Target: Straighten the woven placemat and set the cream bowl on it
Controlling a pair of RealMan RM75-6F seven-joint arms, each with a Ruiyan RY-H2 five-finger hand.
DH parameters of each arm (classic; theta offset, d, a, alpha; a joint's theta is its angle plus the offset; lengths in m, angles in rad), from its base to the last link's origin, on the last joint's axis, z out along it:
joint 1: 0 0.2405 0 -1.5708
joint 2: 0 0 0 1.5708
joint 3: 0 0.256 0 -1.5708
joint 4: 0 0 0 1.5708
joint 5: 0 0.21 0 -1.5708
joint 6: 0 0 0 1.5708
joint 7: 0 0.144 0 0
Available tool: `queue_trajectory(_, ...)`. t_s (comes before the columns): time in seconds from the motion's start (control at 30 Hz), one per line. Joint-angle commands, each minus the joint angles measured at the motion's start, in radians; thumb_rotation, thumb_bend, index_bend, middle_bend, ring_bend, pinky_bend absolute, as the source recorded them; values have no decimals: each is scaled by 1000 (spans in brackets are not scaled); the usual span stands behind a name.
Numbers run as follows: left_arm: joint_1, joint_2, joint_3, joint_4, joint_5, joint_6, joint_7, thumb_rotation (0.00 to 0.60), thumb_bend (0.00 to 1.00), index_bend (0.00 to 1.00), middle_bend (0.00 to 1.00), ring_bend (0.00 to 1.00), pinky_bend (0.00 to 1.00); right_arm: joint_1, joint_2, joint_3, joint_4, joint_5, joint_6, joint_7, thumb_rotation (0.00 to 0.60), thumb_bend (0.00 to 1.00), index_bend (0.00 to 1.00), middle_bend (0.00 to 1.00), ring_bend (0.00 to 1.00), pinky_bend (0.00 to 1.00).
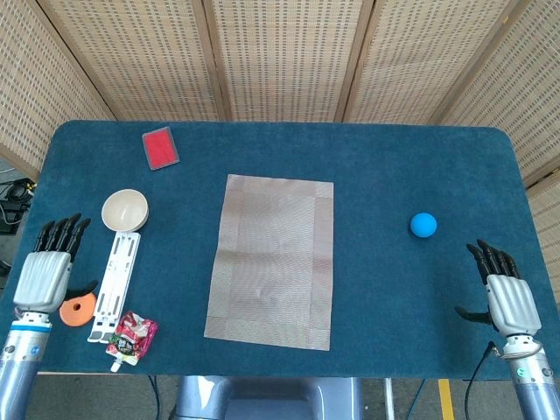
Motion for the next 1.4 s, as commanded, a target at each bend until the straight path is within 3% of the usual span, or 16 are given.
queue_trajectory(0.03,48,40,36,-8,40,38,-35,600,62,0,0,0,0,1,-8,-12,-4,-18,0,-15,600,66,63,0,0,0)
queue_trajectory(0.27,94,66,47,10,115,81,-96,600,63,0,0,0,0,-6,-53,-56,-39,-104,27,-71,600,60,63,0,0,0)
queue_trajectory(0.37,99,65,48,9,137,78,-109,600,62,0,0,0,0,5,-111,-81,-79,-130,-3,-86,600,61,63,0,0,0)
queue_trajectory(0.63,112,64,31,26,152,68,-137,600,62,0,0,0,0,57,-301,-106,-111,-155,-80,-280,600,61,63,0,0,0)
queue_trajectory(0.87,108,59,12,44,131,26,-163,600,62,0,0,0,0,85,-475,-99,-64,-99,-135,-354,600,61,63,0,0,0)
queue_trajectory(1.4,113,49,-21,58,112,-3,-169,600,62,0,0,0,0,76,-594,-99,-11,-25,-119,-370,600,61,62,0,0,0)
